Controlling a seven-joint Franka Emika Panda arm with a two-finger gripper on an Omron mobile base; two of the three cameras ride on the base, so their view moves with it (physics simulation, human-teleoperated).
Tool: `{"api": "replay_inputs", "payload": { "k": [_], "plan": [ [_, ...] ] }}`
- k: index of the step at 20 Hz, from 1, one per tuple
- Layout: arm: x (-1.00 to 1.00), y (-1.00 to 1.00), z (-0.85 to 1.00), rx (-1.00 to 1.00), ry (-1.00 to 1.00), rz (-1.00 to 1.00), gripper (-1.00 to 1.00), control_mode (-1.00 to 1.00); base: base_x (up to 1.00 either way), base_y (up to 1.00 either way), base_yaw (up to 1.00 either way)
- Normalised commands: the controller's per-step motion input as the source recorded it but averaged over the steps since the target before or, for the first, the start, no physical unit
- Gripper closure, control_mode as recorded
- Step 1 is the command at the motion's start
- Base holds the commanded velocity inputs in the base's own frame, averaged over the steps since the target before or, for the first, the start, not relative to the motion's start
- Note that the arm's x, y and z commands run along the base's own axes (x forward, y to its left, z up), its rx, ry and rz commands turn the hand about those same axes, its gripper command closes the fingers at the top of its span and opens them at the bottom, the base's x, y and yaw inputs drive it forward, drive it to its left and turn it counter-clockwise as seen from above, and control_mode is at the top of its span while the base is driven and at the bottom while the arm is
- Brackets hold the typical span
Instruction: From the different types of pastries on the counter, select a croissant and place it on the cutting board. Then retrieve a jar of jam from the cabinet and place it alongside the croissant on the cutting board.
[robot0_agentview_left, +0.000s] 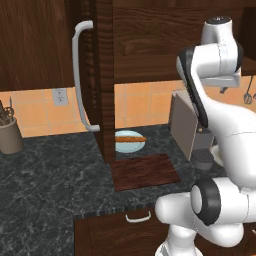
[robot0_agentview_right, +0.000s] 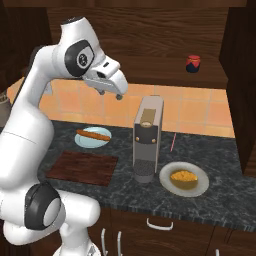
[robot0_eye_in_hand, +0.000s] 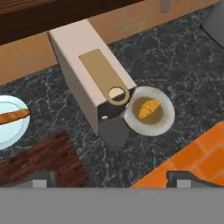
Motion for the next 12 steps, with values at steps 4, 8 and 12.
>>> {"api": "replay_inputs", "payload": {
  "k": [4,8,12],
  "plan": [
    [-0.08,-0.40,0.42,-0.03,-0.21,-0.18,-1.00,-1.00,0.00,0.00,0.00],
    [0.02,-0.38,0.13,-0.10,-0.34,-0.10,-1.00,-1.00,0.00,0.00,0.00],
    [0.08,-0.41,0.03,-0.11,-0.37,-0.04,-1.00,-1.00,0.00,0.00,0.00]
  ]
}}
